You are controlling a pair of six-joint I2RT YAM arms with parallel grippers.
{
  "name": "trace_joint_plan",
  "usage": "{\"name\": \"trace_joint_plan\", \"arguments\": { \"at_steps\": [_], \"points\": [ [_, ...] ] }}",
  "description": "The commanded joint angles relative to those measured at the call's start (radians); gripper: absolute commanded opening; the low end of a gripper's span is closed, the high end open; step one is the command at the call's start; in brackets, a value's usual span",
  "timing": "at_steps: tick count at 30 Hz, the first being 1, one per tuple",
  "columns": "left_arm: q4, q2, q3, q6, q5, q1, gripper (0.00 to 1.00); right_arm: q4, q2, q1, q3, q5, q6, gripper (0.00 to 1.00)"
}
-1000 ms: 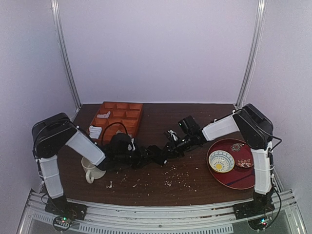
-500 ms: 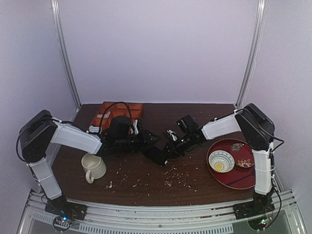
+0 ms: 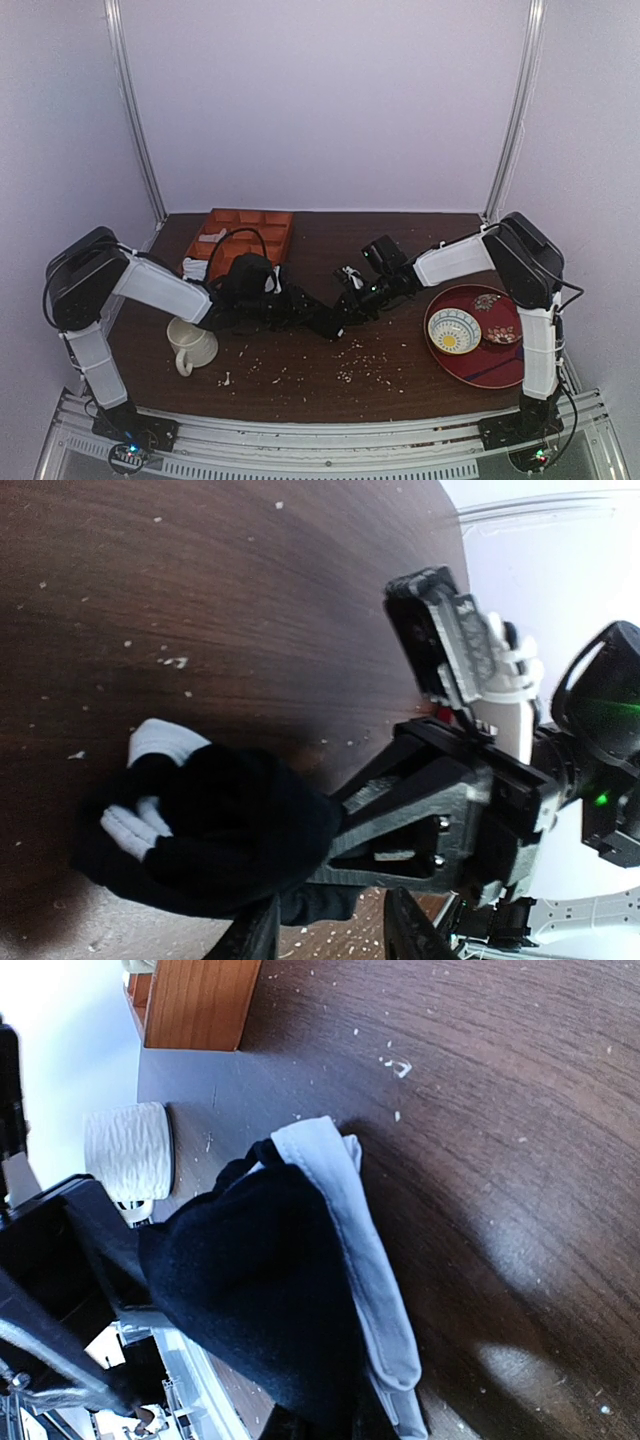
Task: Roll the underwear
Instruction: Roll the underwear at the center of the board.
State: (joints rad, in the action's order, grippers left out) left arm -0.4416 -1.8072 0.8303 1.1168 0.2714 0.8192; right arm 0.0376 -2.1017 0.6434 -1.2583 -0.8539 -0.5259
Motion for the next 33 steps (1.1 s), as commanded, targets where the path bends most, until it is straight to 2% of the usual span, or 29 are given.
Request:
{"name": "trace_joint_plan", "arguments": {
  "at_steps": [1, 7, 15, 25, 29, 33],
  "points": [
    [0.08, -0.038, 0.018, 0.018, -0.071, -0.01, 0.5, 0.165, -0.032, 0.025, 0.033, 0.09, 0.037, 0.02],
    [0.295, -0.059, 0.088, 0.033, -0.138, -0.019, 0.5, 0.17, -0.031, 0.031, 0.037, 0.075, 0.073, 0.04],
    [0.468, -0.096, 0.154, 0.051, -0.168, -0.027, 0.51, 0.178, -0.034, 0.035, 0.04, 0.053, 0.117, 0.11],
    [0.499, -0.116, 0.17, 0.057, -0.163, -0.029, 0.51, 0.162, 0.01, 0.034, 0.071, 0.016, 0.155, 0.18],
    [0.5, -0.122, 0.173, 0.056, -0.159, -0.029, 0.51, 0.113, 0.024, 0.024, 0.113, -0.001, 0.128, 0.17],
    [0.493, -0.124, 0.171, 0.056, -0.154, -0.029, 0.51, 0.048, 0.023, 0.01, 0.15, -0.03, 0.088, 0.03]
  ]
}}
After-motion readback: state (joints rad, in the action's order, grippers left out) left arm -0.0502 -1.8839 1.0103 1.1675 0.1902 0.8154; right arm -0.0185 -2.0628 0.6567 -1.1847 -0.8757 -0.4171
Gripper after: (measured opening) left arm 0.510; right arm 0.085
